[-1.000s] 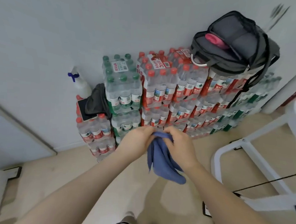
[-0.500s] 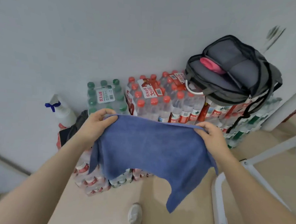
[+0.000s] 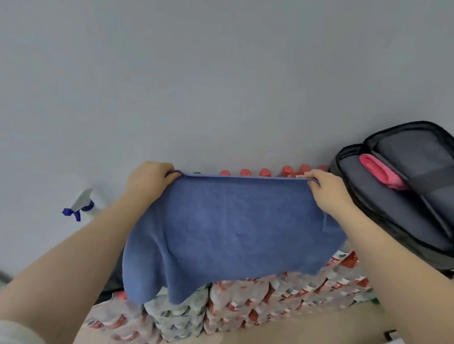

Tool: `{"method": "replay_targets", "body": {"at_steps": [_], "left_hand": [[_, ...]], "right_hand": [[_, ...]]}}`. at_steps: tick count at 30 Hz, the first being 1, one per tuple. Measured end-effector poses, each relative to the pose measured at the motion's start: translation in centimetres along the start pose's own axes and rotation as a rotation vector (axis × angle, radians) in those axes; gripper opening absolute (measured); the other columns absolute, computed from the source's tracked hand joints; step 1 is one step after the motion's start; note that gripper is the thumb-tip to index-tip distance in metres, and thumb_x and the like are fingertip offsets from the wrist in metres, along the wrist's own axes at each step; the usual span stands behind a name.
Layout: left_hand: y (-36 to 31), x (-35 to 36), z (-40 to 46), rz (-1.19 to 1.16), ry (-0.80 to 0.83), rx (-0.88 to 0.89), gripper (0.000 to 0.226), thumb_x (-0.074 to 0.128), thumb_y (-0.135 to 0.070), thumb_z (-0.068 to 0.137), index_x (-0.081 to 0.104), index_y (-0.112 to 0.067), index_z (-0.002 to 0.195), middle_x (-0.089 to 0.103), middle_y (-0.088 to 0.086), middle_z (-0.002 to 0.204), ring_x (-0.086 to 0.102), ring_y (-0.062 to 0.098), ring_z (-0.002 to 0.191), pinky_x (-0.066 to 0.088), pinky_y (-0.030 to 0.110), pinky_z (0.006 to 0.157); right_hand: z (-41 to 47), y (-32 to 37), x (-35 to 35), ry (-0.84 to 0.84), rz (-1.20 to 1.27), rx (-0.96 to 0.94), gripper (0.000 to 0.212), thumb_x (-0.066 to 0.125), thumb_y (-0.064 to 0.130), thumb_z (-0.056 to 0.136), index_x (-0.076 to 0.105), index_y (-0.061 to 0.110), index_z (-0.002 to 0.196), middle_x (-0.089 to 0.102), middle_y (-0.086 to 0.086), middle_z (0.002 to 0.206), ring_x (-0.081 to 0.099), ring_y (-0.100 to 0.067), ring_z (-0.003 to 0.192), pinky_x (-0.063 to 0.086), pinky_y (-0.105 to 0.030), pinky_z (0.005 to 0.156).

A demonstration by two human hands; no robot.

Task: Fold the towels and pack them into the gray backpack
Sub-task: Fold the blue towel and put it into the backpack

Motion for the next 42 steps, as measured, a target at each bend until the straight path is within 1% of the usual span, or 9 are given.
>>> {"method": "replay_targets", "body": {"at_steps": [4, 10, 14, 22, 27, 30, 34, 38, 42], "left_hand": [[-0.8, -0.1, 3.5, 0.175, -0.115, 0.004, 0.036, 0.043, -0.035, 0.096, 0.066, -0.007, 0.096, 0.063, 0.018, 0.099, 0.058, 0.036, 0.095, 0.042, 0.037, 0.070], [0.0, 0.6, 6.5, 0.390, -0.299, 0.011, 0.017, 0.071, -0.001, 0.069, 0.059, 0.002, 0.079, 0.057, 0.023, 0.075, 0.058, 0.038, 0.060, 0.044, 0.038, 0.052], [-0.6, 4.1, 5.9, 0.502, -0.205, -0.141, 0.039, 0.074, 0.012, 0.045, 0.059, -0.003, 0.078, 0.057, 0.016, 0.071, 0.056, 0.032, 0.059, 0.042, 0.031, 0.049], [-18.3, 14.0, 1.1, -0.059, 0.262, 0.279, 0.028, 0.040, -0.026, 0.093, 0.056, -0.014, 0.112, 0.056, 0.005, 0.112, 0.056, 0.026, 0.098, 0.046, 0.036, 0.075], [-23.4, 17.9, 0.6, 0.020, 0.331, 0.363, 0.048, 0.037, -0.041, 0.090, 0.051, -0.014, 0.127, 0.049, 0.008, 0.130, 0.047, 0.028, 0.115, 0.037, 0.037, 0.095], [-23.7, 18.7, -0.1, 0.082, 0.337, 0.305, 0.072, 0.046, -0.057, 0.086, 0.027, -0.019, 0.144, 0.020, 0.005, 0.154, 0.022, 0.024, 0.138, 0.016, 0.035, 0.113], [-22.8, 19.7, -0.8, 0.170, 0.378, 0.232, 0.095, 0.043, -0.072, 0.077, 0.004, -0.022, 0.148, -0.006, 0.003, 0.157, -0.006, 0.024, 0.144, -0.004, 0.036, 0.116], [-22.1, 19.8, -0.4, 0.196, 0.375, 0.136, 0.104, 0.042, -0.078, 0.073, -0.001, -0.021, 0.149, -0.009, 0.002, 0.157, -0.008, 0.024, 0.144, -0.006, 0.038, 0.116], [-21.7, 19.2, -0.2, 0.099, 0.380, 0.114, 0.091, 0.040, -0.068, 0.082, 0.001, -0.020, 0.149, -0.008, 0.004, 0.157, -0.007, 0.022, 0.145, -0.004, 0.036, 0.118]], "right_hand": [[5.9, 0.1, 1.7, 0.061, -0.095, -0.045, 0.024, 0.041, 0.010, 0.095, 0.061, 0.002, 0.105, 0.065, -0.021, 0.107, 0.056, -0.036, 0.100, 0.040, -0.035, 0.079], [12.4, -0.3, 4.2, 0.195, -0.239, -0.102, 0.019, 0.045, 0.023, 0.095, 0.053, 0.013, 0.080, 0.064, -0.020, 0.096, 0.057, -0.035, 0.088, 0.041, -0.036, 0.066], [13.9, -2.1, 7.0, 0.428, -0.371, -0.109, 0.014, 0.053, 0.020, 0.089, 0.061, 0.010, 0.092, 0.065, -0.013, 0.102, 0.059, -0.032, 0.096, 0.049, -0.040, 0.081], [9.6, -0.7, 6.1, 0.627, -0.464, -0.424, 0.069, 0.068, 0.054, 0.072, 0.045, 0.021, 0.128, 0.045, -0.004, 0.125, 0.051, -0.026, 0.113, 0.046, -0.038, 0.092], [6.7, -1.7, 7.3, 0.760, -0.668, -0.717, 0.036, 0.063, 0.047, 0.078, 0.055, 0.023, 0.104, 0.035, -0.001, 0.128, 0.043, -0.021, 0.112, 0.042, -0.032, 0.084], [7.5, -2.0, 6.7, 0.781, -0.645, -0.754, 0.026, 0.059, 0.021, 0.079, 0.039, 0.024, 0.063, 0.046, 0.000, 0.097, 0.050, -0.024, 0.093, 0.041, -0.035, 0.075], [10.7, -3.1, 3.9, 0.678, -0.664, -0.686, 0.033, 0.050, 0.008, 0.078, 0.028, 0.021, 0.058, 0.037, 0.004, 0.066, 0.046, -0.024, 0.076, 0.033, -0.032, 0.062], [12.6, -4.2, 2.1, 0.552, -0.834, -0.558, 0.009, 0.050, 0.014, 0.078, 0.052, 0.017, 0.070, 0.055, -0.006, 0.083, 0.055, -0.029, 0.098, 0.040, -0.031, 0.076], [11.7, -1.7, 2.6, 0.350, -0.898, -0.584, 0.030, 0.044, 0.024, 0.088, 0.061, 0.007, 0.106, 0.061, -0.011, 0.116, 0.045, -0.028, 0.116, 0.034, -0.033, 0.094]]}}
Point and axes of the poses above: each hand's wrist, its own z-axis towards the middle knuckle, its own x-axis out of the palm, y = z × x, the point moved 9 cm from there along z, towards the middle knuckle
